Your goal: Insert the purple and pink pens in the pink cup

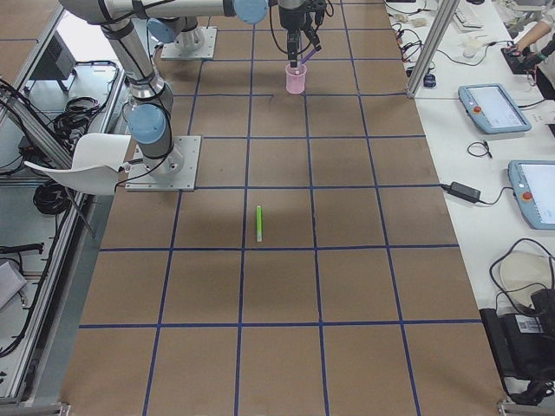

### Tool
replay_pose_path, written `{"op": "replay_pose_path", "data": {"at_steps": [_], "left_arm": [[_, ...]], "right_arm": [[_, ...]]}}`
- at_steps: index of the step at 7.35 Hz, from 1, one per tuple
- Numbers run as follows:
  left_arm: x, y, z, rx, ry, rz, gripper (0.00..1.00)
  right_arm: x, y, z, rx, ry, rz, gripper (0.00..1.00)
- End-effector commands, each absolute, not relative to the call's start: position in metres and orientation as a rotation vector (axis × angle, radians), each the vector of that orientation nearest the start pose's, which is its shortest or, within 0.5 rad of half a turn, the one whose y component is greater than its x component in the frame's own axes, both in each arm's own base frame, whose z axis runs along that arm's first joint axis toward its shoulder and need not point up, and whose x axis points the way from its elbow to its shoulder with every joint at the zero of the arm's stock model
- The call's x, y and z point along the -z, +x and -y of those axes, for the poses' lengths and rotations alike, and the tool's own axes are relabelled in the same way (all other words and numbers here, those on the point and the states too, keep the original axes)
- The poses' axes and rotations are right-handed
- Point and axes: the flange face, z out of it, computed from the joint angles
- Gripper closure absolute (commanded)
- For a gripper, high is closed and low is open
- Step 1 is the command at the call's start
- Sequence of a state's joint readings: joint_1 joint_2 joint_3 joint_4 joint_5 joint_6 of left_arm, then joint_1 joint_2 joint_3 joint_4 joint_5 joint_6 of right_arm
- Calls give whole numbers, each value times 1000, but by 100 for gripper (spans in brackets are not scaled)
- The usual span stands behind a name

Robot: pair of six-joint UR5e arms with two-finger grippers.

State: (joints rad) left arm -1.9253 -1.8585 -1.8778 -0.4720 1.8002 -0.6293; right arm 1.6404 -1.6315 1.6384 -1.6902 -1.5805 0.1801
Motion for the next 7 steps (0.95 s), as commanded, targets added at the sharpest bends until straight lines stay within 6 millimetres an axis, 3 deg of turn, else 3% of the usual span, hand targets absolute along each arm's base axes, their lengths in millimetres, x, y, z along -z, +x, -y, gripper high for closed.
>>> {"op": "replay_pose_path", "data": {"at_steps": [1, 4, 5, 6, 7], "left_arm": [[-306, -310, 494, 853, -489, -3015, 100], [-293, -309, 492, 827, -480, -2987, 100], [-293, -310, 491, 824, -482, -2989, 64], [-292, -311, 492, 820, -480, -2999, 41], [-292, -314, 490, 819, -470, -3005, 32]], "right_arm": [[-495, 166, 466, 174, 171, -3127, 0], [-494, 165, 466, 171, 174, -3128, 0], [-494, 165, 466, 171, 174, -3128, 0], [-494, 165, 466, 171, 173, -3126, 0], [-494, 165, 466, 171, 174, -3128, 0]]}}
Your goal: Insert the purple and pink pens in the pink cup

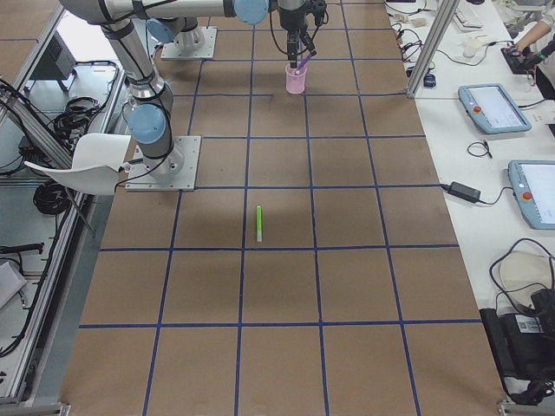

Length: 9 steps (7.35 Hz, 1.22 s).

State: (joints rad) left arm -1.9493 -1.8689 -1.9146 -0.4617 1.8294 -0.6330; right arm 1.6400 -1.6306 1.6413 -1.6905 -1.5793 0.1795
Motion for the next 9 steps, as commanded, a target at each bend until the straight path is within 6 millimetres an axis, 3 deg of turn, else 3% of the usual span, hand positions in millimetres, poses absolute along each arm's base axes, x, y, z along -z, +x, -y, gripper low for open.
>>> {"op": "replay_pose_path", "data": {"at_steps": [1, 4, 5, 7, 8, 9], "left_arm": [[-293, -316, 488, 824, -462, -3006, 1], [-318, -309, 495, 776, -447, -3029, 0], [-333, -296, 513, 701, -346, -3015, 0], [-395, -252, 545, 410, -405, -3088, 0], [-427, -218, 553, 245, -458, -3108, 0], [-450, -186, 553, 173, -325, -3129, 0]], "right_arm": [[-494, 165, 466, 171, 174, -3128, 0], [-494, 165, 466, 169, 174, -3128, 0], [-493, 165, 467, 167, 174, -3128, 0], [-492, 165, 466, 163, 169, -3126, 0], [-491, 165, 467, 162, 169, -3129, 0], [-492, 166, 466, 166, 166, -3127, 0]]}}
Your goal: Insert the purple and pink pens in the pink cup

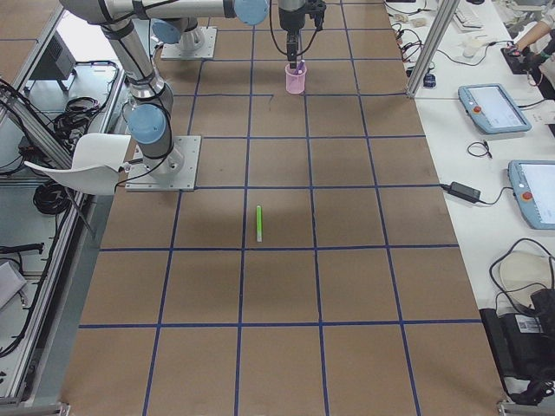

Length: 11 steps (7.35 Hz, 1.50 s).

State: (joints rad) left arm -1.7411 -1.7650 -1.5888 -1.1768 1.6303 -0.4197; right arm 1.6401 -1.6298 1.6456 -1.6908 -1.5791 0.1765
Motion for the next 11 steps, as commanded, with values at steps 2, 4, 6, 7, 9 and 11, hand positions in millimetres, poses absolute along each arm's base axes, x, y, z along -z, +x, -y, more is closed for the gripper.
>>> {"op": "replay_pose_path", "data": {"at_steps": [2, 4, 6, 7, 9, 11], "left_arm": [[-463, -150, 533, 17, -118, -3120, 0], [-477, -116, 510, -68, 50, -3124, 0], [-471, -113, 486, -73, 58, -3124, 0], [-470, -113, 476, -76, 61, -3126, 0], [-463, -113, 466, -85, 51, -3131, 0], [-465, -101, 469, -64, 25, -3132, 0]], "right_arm": [[-491, 165, 467, 164, 169, -3129, 0], [-492, 165, 467, 166, 167, -3129, 0], [-492, 165, 467, 166, 169, -3129, 0], [-491, 165, 467, 164, 167, -3129, 0], [-492, 165, 467, 169, 167, -3129, 0], [-491, 165, 467, 160, 167, -3131, 0]]}}
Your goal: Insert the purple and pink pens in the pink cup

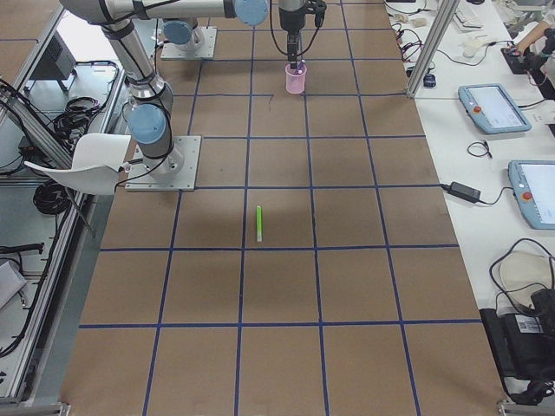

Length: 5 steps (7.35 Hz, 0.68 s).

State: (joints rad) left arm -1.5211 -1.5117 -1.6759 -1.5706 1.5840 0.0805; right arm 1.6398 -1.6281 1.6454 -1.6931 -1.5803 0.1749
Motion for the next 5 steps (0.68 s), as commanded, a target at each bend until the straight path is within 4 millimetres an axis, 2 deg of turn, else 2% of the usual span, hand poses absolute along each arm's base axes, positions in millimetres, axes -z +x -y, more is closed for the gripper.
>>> {"op": "replay_pose_path", "data": {"at_steps": [1, 5], "left_arm": [[-464, -94, 470, -66, -2, -3132, 0], [-462, -98, 465, -81, 1, -3127, 0]], "right_arm": [[-491, 165, 467, 164, 164, -3130, 0], [-492, 165, 467, 169, 164, -3129, 0]]}}
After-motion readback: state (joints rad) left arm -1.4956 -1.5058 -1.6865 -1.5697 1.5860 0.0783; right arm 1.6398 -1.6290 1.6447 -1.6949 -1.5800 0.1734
